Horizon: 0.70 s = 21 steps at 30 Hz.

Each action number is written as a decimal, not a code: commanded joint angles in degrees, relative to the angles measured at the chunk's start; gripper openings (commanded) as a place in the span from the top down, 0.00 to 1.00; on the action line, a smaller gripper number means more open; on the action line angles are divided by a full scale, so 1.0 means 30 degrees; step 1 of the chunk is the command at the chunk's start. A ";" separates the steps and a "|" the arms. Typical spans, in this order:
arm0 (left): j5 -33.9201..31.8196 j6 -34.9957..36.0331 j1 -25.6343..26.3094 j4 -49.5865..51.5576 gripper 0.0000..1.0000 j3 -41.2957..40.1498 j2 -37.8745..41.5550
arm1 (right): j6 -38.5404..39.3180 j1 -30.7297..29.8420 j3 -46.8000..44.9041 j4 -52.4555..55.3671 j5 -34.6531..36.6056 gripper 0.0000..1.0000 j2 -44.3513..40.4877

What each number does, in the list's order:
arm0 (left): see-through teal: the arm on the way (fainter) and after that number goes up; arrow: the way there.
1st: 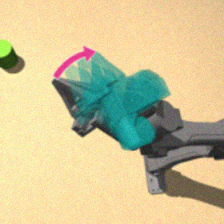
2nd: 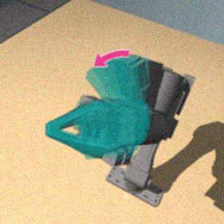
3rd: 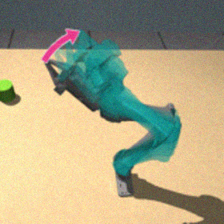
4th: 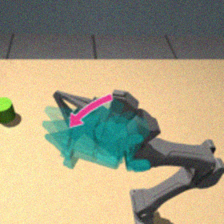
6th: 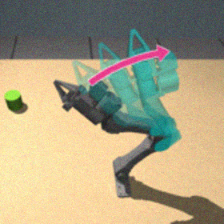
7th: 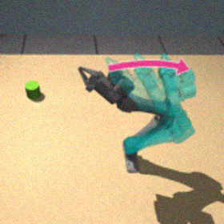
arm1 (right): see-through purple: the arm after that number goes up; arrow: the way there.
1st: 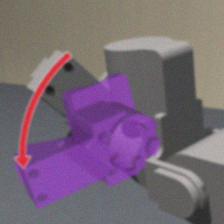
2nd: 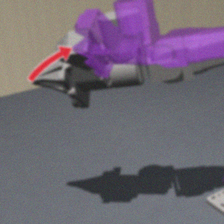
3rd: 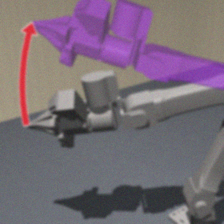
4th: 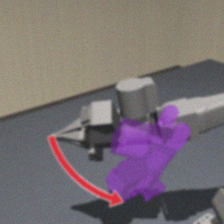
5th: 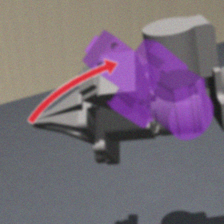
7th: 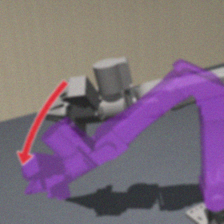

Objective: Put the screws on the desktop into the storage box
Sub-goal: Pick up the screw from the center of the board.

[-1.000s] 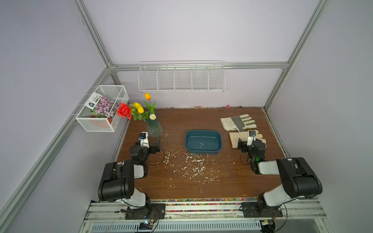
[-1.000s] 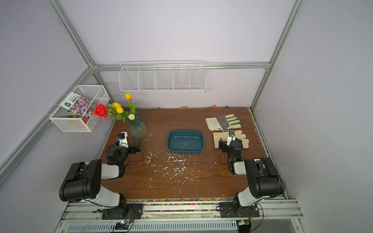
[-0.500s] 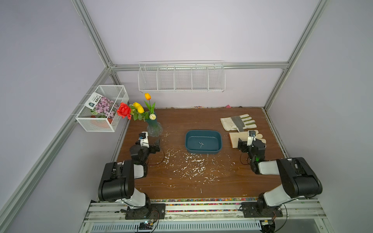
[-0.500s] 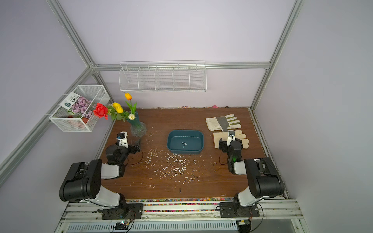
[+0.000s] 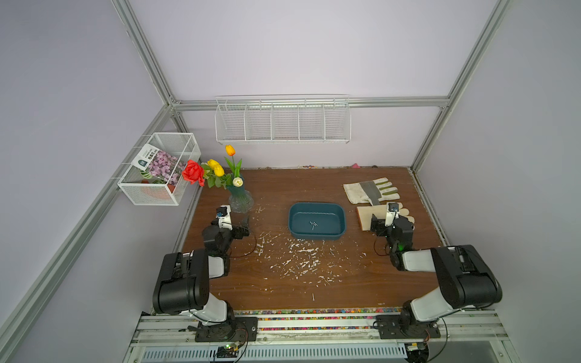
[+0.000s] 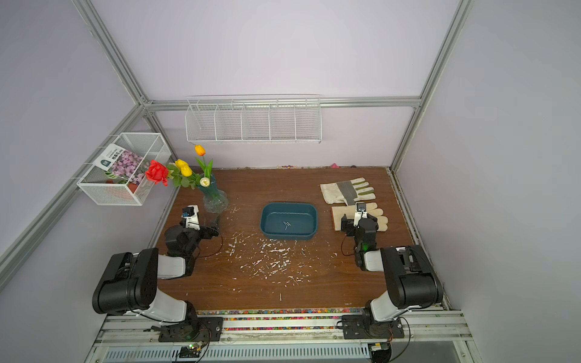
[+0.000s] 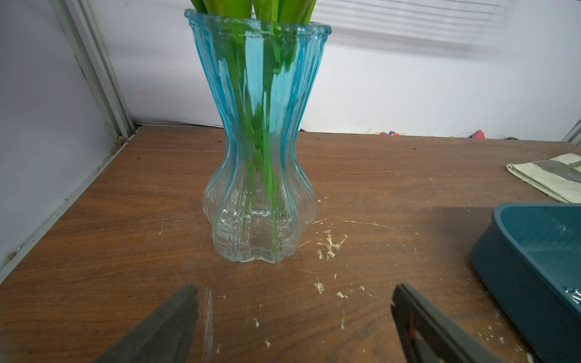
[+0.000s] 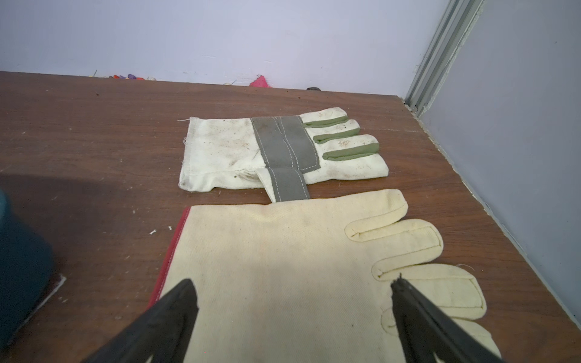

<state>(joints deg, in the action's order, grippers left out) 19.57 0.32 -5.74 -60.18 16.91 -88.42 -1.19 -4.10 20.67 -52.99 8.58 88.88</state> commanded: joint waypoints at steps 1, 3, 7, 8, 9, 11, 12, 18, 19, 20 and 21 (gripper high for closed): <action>0.0423 0.0214 -0.0189 -0.0363 0.00 0.0392 -0.0174 | 0.0081 0.0105 0.0197 -0.0385 0.0275 0.01 0.0242; 0.0418 0.0166 -0.0200 -0.0383 0.00 0.0374 -0.0174 | 0.0104 0.0106 0.0151 -0.0451 0.0312 0.01 0.0212; -0.0456 -0.0122 -0.0196 0.0124 0.00 0.0275 0.0746 | 0.0105 0.0056 0.0598 0.1311 0.0482 0.01 -0.1116; -0.0692 -0.0278 -0.0193 0.0730 0.00 0.0400 0.1244 | 0.0089 0.0071 0.0806 0.2149 0.0477 0.01 -0.1599; -0.0795 -0.0299 -0.0197 0.1692 0.00 0.0649 0.1714 | 0.0090 0.0074 0.1006 0.2925 0.0517 0.01 -0.2095; -0.1272 -0.0285 -0.0004 0.3975 0.00 0.1482 0.2342 | -0.0143 0.0041 0.1504 0.4350 0.1317 0.01 -0.2853; -0.1485 -0.0330 0.0130 0.5324 0.00 0.2087 0.2590 | -0.0435 0.0019 0.1904 0.5427 0.1972 0.01 -0.3375; -0.3977 0.0131 0.2298 0.9710 0.00 0.4092 0.4552 | -0.0430 -0.0354 0.4326 1.0825 0.2734 0.01 -0.6756; -0.3834 -0.0542 0.2376 1.0431 0.00 0.4622 0.4846 | -0.0622 -0.0426 0.4892 1.1991 0.2765 0.01 -0.7233; -0.3645 -0.1161 0.2453 1.1145 0.00 0.5079 0.5085 | -0.0866 -0.0494 0.5349 1.3010 0.2872 0.01 -0.7709; -0.3336 -0.1799 0.2605 1.2114 0.00 0.5762 0.5304 | -0.1112 -0.0716 0.5775 1.3920 0.3116 0.01 -0.8269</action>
<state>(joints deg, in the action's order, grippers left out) 10.52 -1.34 1.52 -33.39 30.44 -74.41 -2.44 -5.23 35.03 -22.48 15.33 67.66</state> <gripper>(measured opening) 0.995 0.990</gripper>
